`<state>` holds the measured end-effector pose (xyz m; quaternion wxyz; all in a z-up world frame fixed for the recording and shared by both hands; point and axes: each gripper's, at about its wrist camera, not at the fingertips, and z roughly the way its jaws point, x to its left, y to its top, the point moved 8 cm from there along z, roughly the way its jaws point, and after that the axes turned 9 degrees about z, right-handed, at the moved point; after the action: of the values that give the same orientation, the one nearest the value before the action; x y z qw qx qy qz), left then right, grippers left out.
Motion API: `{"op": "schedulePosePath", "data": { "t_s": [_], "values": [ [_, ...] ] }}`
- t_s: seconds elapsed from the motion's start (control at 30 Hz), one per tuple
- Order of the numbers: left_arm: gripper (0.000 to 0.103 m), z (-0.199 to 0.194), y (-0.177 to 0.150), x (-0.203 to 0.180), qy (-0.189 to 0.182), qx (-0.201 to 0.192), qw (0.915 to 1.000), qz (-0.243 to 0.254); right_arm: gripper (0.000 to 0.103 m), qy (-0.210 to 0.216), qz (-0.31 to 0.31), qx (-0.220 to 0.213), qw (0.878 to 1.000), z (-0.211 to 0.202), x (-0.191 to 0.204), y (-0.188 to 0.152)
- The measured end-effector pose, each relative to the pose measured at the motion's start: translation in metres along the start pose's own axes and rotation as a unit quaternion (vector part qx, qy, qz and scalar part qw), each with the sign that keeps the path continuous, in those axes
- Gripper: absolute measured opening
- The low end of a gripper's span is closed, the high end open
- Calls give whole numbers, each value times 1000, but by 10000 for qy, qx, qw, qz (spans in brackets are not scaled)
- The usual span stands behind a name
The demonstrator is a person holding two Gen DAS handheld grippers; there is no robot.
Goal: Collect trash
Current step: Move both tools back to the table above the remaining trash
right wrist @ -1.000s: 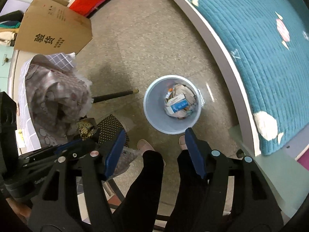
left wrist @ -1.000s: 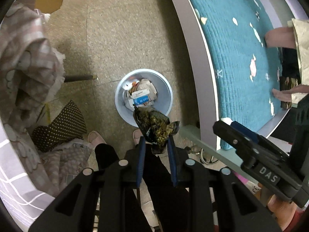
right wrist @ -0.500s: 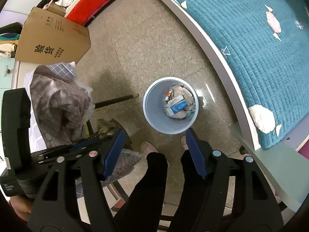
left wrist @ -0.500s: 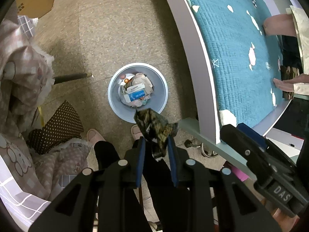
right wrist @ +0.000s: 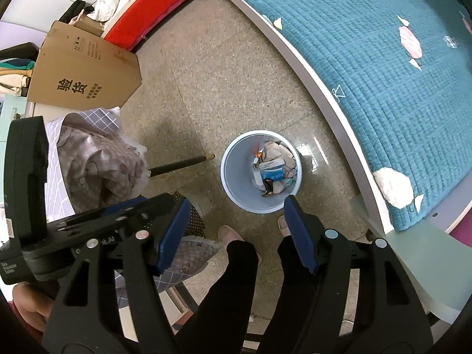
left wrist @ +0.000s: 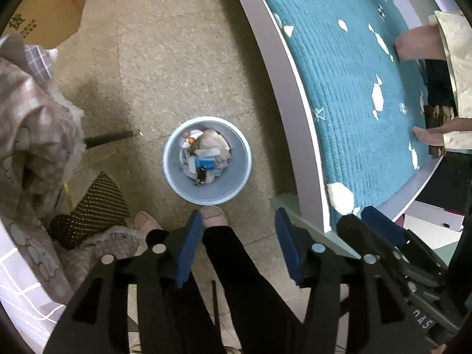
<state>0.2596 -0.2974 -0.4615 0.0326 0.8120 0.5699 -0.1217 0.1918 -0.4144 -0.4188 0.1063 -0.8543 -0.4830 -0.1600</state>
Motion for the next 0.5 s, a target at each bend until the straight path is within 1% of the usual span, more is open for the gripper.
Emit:
{"op": "schedulePosePath", "data": {
  "t_s": [0.07, 0.1, 0.13, 0.2, 0.33, 0.4, 0.5],
  "values": [
    [55, -4, -4, 5, 68, 25, 10000, -59, 65, 33, -16, 15, 10000, -2, 3, -2],
    [55, -7, -5, 7, 78, 14, 9999, -106, 65, 44, -27, 22, 10000, -3, 5, -2],
    [55, -12, -7, 11, 88, -26, 9998, -165, 65, 59, -50, 30, 10000, -4, 8, -3],
    [59, -22, -11, 17, 128, -100, 9995, -262, 65, 98, -159, 41, 9998, -7, 20, -6],
    [64, -59, -21, 42, 250, -412, 9977, -483, 65, 216, -441, 79, 9988, -13, 50, -7],
    [64, -79, -27, 61, 314, -609, 9952, -697, 65, 289, -697, 65, 9971, -16, 76, -6],
    [65, -115, -40, 100, 338, -952, 9881, -1155, 65, 401, -1112, 51, 9930, -19, 123, -9]
  ]
}}
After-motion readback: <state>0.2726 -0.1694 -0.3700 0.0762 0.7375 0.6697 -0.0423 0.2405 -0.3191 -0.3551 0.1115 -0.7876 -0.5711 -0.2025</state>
